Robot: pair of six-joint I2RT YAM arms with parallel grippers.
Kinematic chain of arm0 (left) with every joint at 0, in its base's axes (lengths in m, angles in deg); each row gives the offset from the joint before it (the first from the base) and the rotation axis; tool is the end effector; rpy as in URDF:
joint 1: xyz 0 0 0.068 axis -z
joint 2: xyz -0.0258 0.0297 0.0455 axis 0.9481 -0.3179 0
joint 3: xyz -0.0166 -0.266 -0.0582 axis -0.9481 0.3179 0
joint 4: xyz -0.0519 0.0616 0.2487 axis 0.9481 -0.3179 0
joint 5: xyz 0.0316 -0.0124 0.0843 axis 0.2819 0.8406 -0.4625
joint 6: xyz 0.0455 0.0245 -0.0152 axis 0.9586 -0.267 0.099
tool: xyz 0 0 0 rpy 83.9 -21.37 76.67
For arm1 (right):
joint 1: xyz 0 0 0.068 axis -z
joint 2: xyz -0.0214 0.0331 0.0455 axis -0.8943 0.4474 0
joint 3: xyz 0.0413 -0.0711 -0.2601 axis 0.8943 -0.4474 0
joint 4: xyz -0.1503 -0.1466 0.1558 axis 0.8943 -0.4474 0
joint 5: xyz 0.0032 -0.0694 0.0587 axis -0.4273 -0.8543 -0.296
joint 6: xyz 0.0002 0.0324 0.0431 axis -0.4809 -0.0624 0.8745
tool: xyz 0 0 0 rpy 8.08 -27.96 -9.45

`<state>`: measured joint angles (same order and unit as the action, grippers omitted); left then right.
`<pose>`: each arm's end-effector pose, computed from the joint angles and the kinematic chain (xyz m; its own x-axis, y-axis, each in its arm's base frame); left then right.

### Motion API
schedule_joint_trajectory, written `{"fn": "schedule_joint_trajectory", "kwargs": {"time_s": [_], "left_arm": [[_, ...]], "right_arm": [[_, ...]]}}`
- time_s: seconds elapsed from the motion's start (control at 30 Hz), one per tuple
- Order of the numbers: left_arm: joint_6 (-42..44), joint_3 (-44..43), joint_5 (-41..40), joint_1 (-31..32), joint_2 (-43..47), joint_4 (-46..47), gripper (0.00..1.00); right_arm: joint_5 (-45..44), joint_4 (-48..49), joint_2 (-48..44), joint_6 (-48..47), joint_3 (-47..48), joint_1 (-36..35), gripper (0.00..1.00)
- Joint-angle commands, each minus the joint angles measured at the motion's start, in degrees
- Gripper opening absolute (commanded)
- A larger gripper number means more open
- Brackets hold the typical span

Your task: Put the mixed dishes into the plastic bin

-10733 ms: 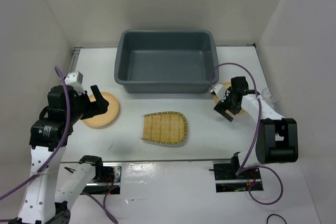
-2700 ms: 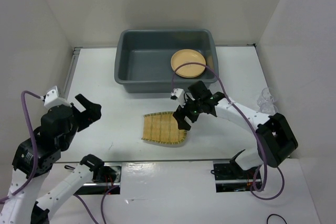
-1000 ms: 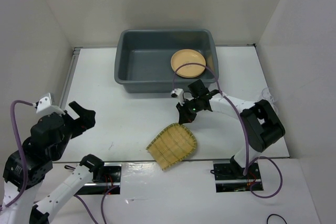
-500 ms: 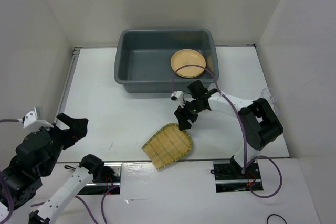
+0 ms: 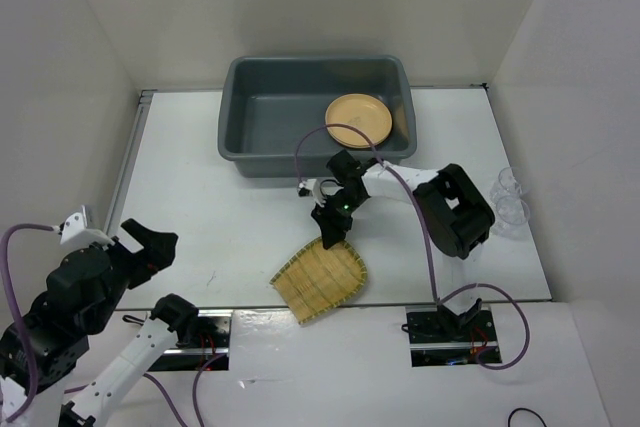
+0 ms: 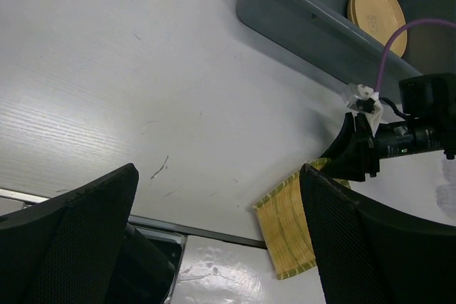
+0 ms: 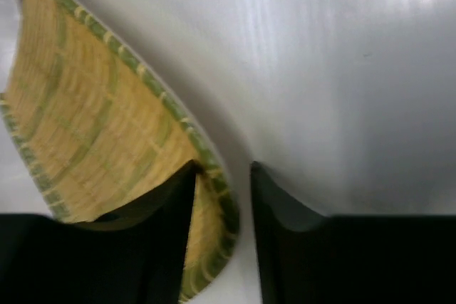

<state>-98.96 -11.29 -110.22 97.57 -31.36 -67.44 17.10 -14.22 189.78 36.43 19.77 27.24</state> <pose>-0.0017 0.0185 0.3723 -0.2676 -0.6291 -0.7298 -0.2718 0.7760 -0.5692 0.2717 0.2277 0.1448 -0.3863 -0.7624 -0.5191 -0.8883 0.1559 0.4321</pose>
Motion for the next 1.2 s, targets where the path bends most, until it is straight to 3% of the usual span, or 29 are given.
{"fn": "schedule_joint_trajectory", "kwargs": {"time_s": [0.0,0.07,0.2,0.33,0.47,0.53,0.63,0.8,0.87,0.97,1.03,1.13,1.17], "left_arm": [[-0.4,0.3,0.9,-0.2,0.3,0.8,1.0],[-1.0,0.3,0.4,-0.2,0.9,0.8,1.0],[-1.0,0.3,0.4,-0.2,1.4,0.8,1.0],[-1.5,0.3,0.4,-0.2,1.4,0.8,1.0],[-2.1,0.3,-0.2,-0.2,1.9,0.8,1.0],[-2.7,0.3,-0.2,-0.2,1.9,0.3,1.0],[-2.7,0.3,-0.8,-0.2,1.9,0.3,1.0],[-3.2,0.3,-0.8,-0.2,1.9,-0.2,1.0],[-3.2,0.3,-0.8,-0.2,1.9,-0.2,1.0],[-2.1,0.3,-0.3,-0.2,1.4,0.4,1.0],[-2.1,0.3,-0.3,-0.2,1.4,0.4,1.0],[-2.1,0.3,-0.3,-0.2,1.4,0.4,1.0],[-2.1,0.3,-0.3,-0.2,1.4,0.4,1.0]], "right_arm": [[-1.6,-5.7,4.7,-0.2,-0.6,-1.6,0.37],[-2.2,-4.7,3.8,0.3,-1.3,-2.2,0.21],[-3.5,-4.0,0.2,0.8,-2.6,-2.2,0.0],[-3.6,-7.0,-6.2,-1.3,-3.1,-2.2,0.0],[-2.9,-9.1,-18.5,-2.4,-0.5,-2.2,0.0],[-2.9,-9.1,-25.2,-2.4,4.0,-2.2,0.0],[-2.9,-9.6,-27.3,-0.9,14.4,-1.5,0.0],[1.6,-11.1,-15.6,8.5,40.5,10.9,0.0],[1.6,-12.0,-7.0,11.1,48.9,14.5,0.0],[-0.6,-15.2,5.4,13.1,68.7,20.0,0.0],[-2.3,-16.3,13.8,15.1,75.6,23.1,0.0],[-4.4,-23.7,24.9,17.8,97.0,25.9,0.0],[-5.0,-26.3,35.0,19.6,112.0,26.7,0.0]]}}
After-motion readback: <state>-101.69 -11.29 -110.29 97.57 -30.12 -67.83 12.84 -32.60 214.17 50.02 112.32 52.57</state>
